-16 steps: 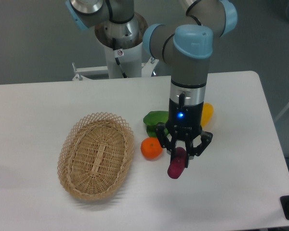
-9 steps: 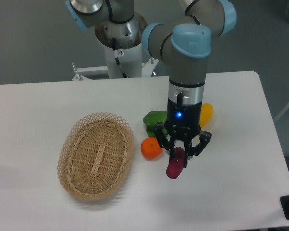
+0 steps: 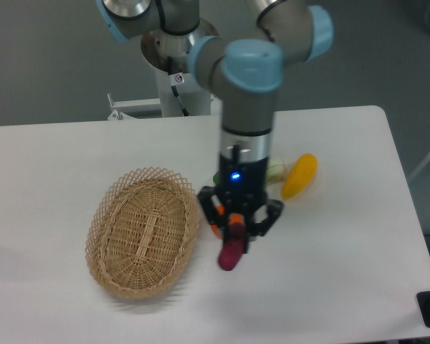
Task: Place the sweet potato in the basket
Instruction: 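Carry the sweet potato over the wicker basket and lower it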
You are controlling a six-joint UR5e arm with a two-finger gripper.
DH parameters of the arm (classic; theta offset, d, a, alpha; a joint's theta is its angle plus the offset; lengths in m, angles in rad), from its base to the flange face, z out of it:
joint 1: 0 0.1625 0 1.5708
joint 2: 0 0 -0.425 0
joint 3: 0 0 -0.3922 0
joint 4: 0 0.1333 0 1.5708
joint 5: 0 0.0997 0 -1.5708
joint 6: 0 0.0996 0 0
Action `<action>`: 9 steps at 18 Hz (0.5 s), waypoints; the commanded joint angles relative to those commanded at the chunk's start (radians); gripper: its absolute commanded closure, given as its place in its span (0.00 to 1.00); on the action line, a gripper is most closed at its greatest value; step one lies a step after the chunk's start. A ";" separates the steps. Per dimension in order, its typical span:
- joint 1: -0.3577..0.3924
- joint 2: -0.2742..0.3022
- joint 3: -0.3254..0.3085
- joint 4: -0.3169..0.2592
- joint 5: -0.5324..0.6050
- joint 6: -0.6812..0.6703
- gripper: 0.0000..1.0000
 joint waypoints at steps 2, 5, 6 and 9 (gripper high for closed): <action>-0.060 -0.002 -0.034 0.005 0.048 -0.063 0.61; -0.132 -0.009 -0.087 0.012 0.100 -0.077 0.61; -0.151 -0.018 -0.092 0.012 0.115 -0.074 0.61; -0.194 -0.055 -0.112 0.011 0.158 -0.060 0.61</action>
